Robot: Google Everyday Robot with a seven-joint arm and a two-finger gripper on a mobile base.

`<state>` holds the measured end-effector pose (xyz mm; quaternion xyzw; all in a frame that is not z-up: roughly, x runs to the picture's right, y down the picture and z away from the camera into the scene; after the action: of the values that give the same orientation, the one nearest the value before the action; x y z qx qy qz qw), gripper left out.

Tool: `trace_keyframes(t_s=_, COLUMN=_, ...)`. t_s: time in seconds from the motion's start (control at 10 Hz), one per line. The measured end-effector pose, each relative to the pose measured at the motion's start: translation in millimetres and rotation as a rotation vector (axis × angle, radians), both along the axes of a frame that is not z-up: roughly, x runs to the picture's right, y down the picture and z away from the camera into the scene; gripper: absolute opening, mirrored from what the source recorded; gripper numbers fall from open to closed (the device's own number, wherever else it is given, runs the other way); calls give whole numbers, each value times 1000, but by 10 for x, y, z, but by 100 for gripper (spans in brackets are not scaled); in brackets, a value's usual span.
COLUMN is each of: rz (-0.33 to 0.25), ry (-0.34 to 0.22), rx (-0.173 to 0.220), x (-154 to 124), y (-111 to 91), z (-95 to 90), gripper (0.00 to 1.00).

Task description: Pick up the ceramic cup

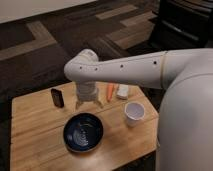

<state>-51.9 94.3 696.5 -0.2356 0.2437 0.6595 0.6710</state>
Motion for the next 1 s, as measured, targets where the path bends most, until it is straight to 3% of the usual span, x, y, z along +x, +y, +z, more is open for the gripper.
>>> trace_keyframes(t_s=0.2, rz=12, ry=-10, rx=-2, x=246, y=-47, z=-4, gripper=65)
trace_keyframes(t_s=0.5, rz=-25, ry=-11, rx=15, x=723, y=-147, z=-24, gripper=65)
trace_keyframes(t_s=0.7, rz=-54, ry=-16, rx=25, x=904, y=-127, z=-36, gripper=65)
trace_keyframes(t_s=1.0, rz=-39, ry=-9, rx=45, x=1086, y=-100, z=-39, gripper=65)
